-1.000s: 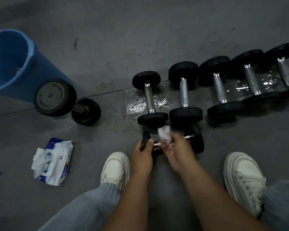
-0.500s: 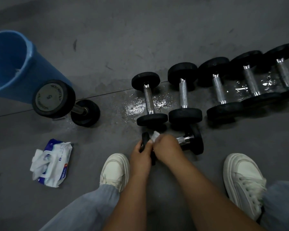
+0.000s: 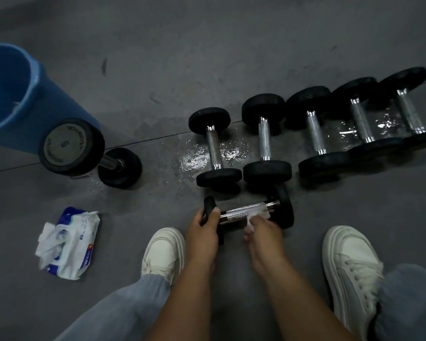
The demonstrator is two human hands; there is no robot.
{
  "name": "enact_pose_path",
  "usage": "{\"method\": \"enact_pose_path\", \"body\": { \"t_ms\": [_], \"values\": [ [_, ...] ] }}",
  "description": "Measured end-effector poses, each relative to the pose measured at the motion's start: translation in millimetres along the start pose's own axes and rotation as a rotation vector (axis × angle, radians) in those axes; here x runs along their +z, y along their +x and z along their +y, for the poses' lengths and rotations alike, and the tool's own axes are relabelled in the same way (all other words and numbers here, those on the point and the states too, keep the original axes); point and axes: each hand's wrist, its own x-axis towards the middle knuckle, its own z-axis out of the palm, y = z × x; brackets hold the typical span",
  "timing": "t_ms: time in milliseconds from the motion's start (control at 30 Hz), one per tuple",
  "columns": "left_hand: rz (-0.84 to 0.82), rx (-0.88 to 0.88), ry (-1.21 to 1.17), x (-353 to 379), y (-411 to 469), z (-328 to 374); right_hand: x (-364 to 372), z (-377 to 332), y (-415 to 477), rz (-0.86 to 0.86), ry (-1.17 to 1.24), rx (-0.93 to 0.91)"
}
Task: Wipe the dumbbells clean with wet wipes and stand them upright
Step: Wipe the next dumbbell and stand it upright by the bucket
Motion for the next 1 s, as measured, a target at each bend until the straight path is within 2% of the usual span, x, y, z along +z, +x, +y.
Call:
{"method": "enact_pose_path", "body": {
  "t_ms": [133, 300, 367, 500, 600, 667, 733, 833, 933, 967, 1000],
  "values": [
    [0.005, -0.015, -0.005, 0.9, 0.0, 0.0, -3.8, -11.5, 8.6, 0.107, -0.016, -0.110],
    [0.009, -0.010, -0.003, 0.1, 0.6, -0.3, -4.5, 14.7, 2.5, 0.028, -0.027, 0.130],
    [0.009, -0.006, -0.007, 0.0, 0.8, -2.2, -10.3, 14.4, 1.9, 0.062, 0.017, 0.056],
    [0.002, -0.003, -0.002, 0.7, 0.7, 1.4, -6.8, -7.5, 11.4, 0.101, -0.180, -0.221],
    [0.016, -0.011, -0.005, 1.7, -1.0, 3.1, -1.5, -12.8, 13.3, 0.056, -0.209, -0.182],
    [0.020, -0.003, -0.009, 1.7, -1.5, 2.9, 2.6, -19.0, 11.0, 0.000, -0.257, -0.278],
    [0.026, -0.008, 0.002, 1.6, -1.7, 3.0, 8.6, -29.4, 8.8, 0.025, -0.264, -0.359],
    [0.022, -0.019, 0.017, 1.6, -2.0, 4.2, 16.4, -35.0, 11.8, 0.043, -0.289, -0.242],
    [0.022, -0.001, 0.038, 1.3, -0.7, 4.2, 17.5, -34.4, 11.7, -0.282, -0.278, -0.080],
    [0.028, 0.000, 0.040, 1.7, -0.3, 3.4, 16.2, -35.8, 11.1, -0.325, -0.220, -0.052],
    [0.032, -0.004, 0.044, 1.6, 0.2, 1.3, 13.8, -34.9, 13.9, -0.246, -0.173, -0.065]
  ]
}}
